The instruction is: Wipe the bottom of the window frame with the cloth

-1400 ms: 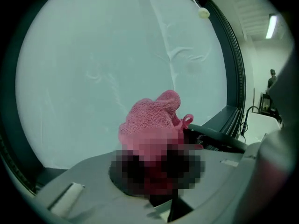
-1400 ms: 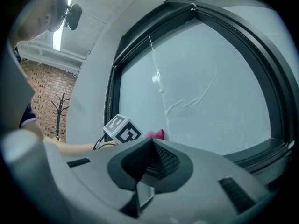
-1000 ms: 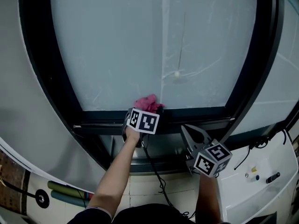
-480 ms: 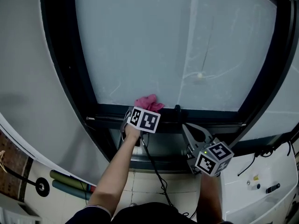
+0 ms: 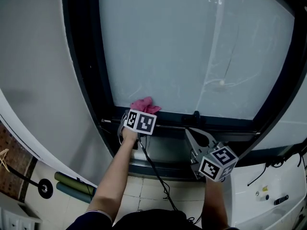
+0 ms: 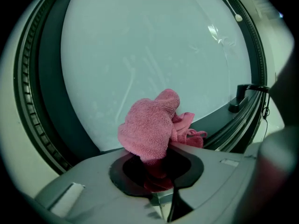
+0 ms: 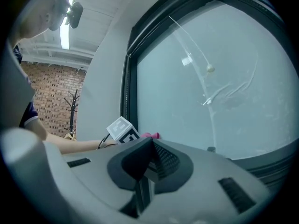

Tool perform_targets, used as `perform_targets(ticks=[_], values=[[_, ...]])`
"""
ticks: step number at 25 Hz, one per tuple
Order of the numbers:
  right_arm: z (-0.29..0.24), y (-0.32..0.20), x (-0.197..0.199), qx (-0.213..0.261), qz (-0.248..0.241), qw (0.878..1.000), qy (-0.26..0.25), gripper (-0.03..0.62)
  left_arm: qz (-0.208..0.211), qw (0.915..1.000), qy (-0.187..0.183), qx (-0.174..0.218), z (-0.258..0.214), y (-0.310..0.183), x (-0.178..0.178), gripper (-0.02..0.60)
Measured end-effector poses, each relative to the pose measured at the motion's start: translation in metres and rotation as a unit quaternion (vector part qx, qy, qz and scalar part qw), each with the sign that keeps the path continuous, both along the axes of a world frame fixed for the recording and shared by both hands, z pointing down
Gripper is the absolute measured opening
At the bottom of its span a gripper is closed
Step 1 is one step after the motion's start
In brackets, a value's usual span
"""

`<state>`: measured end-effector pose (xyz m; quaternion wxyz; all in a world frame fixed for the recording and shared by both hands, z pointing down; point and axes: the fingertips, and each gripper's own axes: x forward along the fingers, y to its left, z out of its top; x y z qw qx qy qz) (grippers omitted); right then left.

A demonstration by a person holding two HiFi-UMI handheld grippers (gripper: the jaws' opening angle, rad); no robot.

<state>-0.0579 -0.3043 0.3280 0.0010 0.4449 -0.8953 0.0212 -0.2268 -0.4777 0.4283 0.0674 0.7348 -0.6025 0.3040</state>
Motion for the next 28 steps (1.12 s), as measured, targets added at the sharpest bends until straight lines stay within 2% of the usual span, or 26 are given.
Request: perform_targets(ticks=[6, 12, 21, 24, 28], values=[[-0.007, -0.005, -0.028, 0.010, -0.012, 1.000, -0.003, 0.000, -0.031, 0.9995, -0.008, -0.001, 0.001, -0.005, -0.049, 0.078], [-0.009, -0.010, -0.048, 0.017, -0.018, 1.000, -0.005, 0.000, -0.057, 0.9983, -0.011, -0.002, 0.002, -0.009, -0.083, 0.077], [-0.013, -0.011, -0.056, 0.025, -0.011, 1.000, 0.002, 0.000, -0.076, 0.9970, 0.011, 0.008, 0.003, -0.012, -0.090, 0.077], [-0.015, -0.007, -0.044, 0.029, 0.001, 1.000, 0.007, 0.000, -0.071, 0.9965, 0.038, 0.025, -0.006, -0.001, -0.085, 0.078], [-0.016, -0.003, -0.032, 0.032, 0.005, 0.999, 0.017, 0.000, -0.022, 0.9901, 0.114, 0.078, -0.039, 0.041, -0.054, 0.078]])
